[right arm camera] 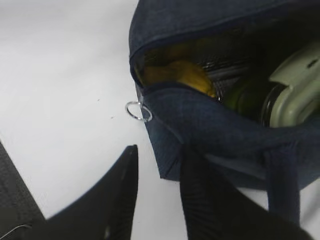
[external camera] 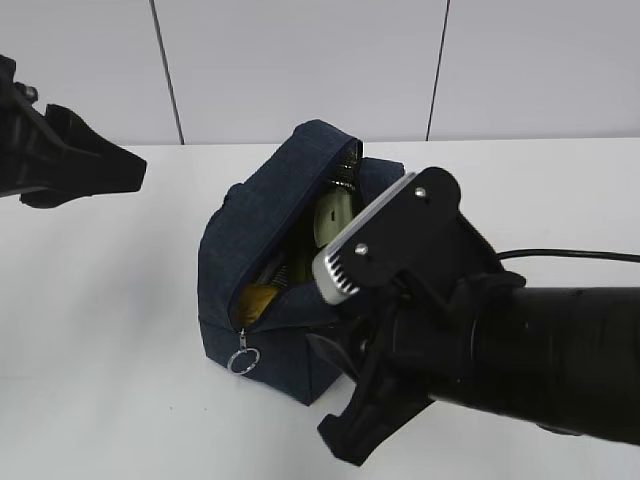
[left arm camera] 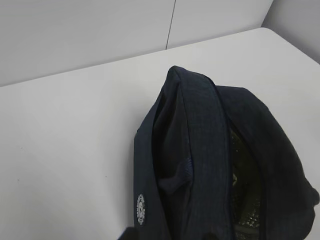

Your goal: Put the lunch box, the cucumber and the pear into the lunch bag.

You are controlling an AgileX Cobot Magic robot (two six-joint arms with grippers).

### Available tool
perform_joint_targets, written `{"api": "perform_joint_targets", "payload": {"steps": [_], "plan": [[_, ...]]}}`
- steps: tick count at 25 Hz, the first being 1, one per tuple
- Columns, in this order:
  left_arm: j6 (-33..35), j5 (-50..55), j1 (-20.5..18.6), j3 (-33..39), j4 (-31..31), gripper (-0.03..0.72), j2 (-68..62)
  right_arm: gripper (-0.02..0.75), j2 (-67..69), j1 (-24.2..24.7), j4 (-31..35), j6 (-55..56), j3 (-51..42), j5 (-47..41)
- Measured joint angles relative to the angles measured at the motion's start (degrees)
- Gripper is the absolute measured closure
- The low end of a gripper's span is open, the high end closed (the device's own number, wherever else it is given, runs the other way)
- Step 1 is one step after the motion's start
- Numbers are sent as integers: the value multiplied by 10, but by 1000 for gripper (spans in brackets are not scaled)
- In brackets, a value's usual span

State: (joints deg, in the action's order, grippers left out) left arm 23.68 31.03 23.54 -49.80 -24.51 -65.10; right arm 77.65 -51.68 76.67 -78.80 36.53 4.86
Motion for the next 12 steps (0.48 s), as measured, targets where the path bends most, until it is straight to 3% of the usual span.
{"api": "perform_joint_targets", "payload": {"steps": [5, 7, 9, 12], "plan": [[0, 0, 0, 0, 0, 442, 0, 500, 19, -73, -406, 411, -71, 110], [0, 0, 0, 0, 0, 442, 0, 500, 51, -78, -521, 554, -108, 147], [0, 0, 0, 0, 0, 442, 0, 500, 84, -78, -569, 623, -117, 178], [0, 0, 0, 0, 0, 442, 0, 498, 139, -78, -585, 653, -111, 246]]}}
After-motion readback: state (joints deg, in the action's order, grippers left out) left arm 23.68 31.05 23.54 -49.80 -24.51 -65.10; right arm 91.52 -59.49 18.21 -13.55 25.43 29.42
